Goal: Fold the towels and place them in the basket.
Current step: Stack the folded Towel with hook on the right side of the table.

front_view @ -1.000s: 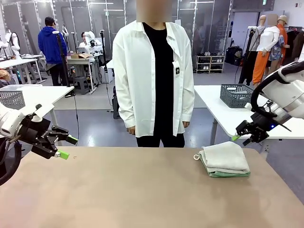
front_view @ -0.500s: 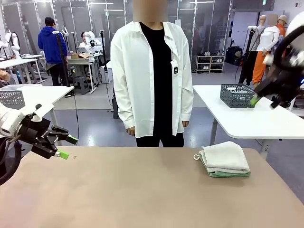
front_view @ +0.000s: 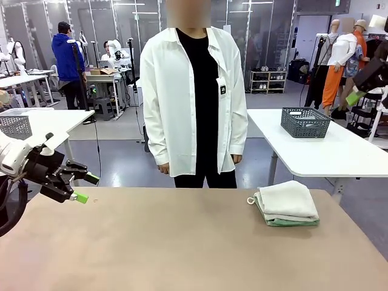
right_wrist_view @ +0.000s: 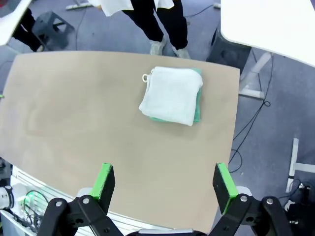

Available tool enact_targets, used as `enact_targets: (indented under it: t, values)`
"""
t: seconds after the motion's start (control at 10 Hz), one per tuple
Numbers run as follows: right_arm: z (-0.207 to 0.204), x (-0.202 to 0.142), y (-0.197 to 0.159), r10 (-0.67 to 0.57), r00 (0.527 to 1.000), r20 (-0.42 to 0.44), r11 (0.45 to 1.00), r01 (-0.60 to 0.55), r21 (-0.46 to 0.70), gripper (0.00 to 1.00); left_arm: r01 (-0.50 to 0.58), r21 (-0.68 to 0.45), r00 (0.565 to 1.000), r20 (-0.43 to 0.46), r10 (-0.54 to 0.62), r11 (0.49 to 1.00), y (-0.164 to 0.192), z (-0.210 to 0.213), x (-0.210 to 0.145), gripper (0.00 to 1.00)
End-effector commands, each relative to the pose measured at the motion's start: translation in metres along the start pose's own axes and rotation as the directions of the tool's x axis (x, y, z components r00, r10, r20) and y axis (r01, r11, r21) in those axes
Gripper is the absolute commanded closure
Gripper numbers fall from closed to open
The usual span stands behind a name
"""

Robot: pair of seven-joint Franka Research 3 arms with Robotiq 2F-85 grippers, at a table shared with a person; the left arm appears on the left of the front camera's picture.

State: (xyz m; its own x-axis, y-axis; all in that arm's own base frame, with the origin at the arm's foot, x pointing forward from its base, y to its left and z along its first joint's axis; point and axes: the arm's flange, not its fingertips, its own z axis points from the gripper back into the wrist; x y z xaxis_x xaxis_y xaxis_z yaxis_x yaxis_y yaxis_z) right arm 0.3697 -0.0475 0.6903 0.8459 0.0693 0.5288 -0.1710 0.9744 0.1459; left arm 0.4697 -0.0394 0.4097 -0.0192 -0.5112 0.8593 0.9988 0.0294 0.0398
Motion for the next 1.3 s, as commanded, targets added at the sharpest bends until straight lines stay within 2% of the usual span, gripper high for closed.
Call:
enact_targets:
  t: [0.0, 0.1, 1.2]
  values:
    - [-0.006, -0.013, -0.002, 0.004, 1.0, 0.026, 0.999, -0.003, -0.039, 0.0, 0.007, -0.001, 1.0, -0.003, -0.007, 1.0, -0.001, 0.002, 0.001, 0.0]
    - [0.0, 0.0, 0.0, 0.0, 1.0, 0.0, 1.0, 0.0, 0.0, 0.0, 0.007, -0.001, 1.0, -0.003, -0.007, 1.0, -0.001, 0.002, 0.001, 0.0]
    - [0.0, 0.0, 0.0, 0.0, 1.0, 0.0, 1.0, 0.0, 0.0, 0.0, 0.007, -0.001, 1.0, -0.003, -0.007, 1.0, -0.001, 0.002, 0.001, 0.0]
